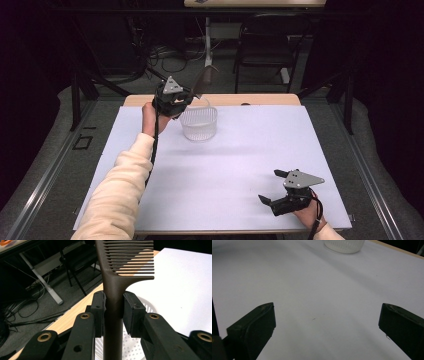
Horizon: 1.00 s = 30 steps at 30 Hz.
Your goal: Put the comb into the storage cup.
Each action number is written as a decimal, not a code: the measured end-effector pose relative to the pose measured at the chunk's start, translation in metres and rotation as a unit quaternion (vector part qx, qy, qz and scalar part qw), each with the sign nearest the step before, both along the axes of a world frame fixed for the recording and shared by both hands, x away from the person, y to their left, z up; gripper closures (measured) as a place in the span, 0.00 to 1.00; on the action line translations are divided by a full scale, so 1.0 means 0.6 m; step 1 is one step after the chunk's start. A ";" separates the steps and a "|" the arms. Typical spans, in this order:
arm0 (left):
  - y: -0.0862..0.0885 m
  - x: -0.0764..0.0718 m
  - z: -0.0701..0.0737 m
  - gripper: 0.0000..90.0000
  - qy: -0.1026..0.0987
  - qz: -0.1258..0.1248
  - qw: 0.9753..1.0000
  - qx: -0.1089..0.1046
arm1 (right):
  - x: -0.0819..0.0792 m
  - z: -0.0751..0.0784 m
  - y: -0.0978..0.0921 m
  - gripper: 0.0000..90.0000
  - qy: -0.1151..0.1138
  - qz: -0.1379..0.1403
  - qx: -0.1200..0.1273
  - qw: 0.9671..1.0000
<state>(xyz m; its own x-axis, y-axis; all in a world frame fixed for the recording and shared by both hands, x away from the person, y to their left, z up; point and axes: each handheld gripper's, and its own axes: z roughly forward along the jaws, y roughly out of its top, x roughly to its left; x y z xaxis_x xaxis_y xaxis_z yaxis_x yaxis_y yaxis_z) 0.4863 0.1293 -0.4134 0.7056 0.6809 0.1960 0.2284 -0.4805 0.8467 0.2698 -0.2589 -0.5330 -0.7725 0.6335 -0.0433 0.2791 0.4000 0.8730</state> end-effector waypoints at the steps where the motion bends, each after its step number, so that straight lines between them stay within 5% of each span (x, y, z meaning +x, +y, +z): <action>1: -0.001 0.001 -0.001 0.80 -0.001 0.000 1.000 -0.002 | 0.000 0.000 0.000 0.01 0.000 0.000 0.000 1.000; 30: -0.025 0.009 -0.005 0.80 -0.024 -0.003 0.999 -0.030 | 0.002 -0.001 0.000 0.00 0.006 -0.001 0.001 1.000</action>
<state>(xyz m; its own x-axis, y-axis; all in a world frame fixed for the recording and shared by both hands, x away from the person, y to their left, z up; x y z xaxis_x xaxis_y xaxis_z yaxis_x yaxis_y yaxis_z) 0.4920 0.1146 -0.4166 0.7006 0.6882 0.1887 0.1838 -0.4295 0.8841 0.2710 -0.2590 -0.5337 -0.7717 0.6352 -0.0326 0.2909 0.3981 0.8700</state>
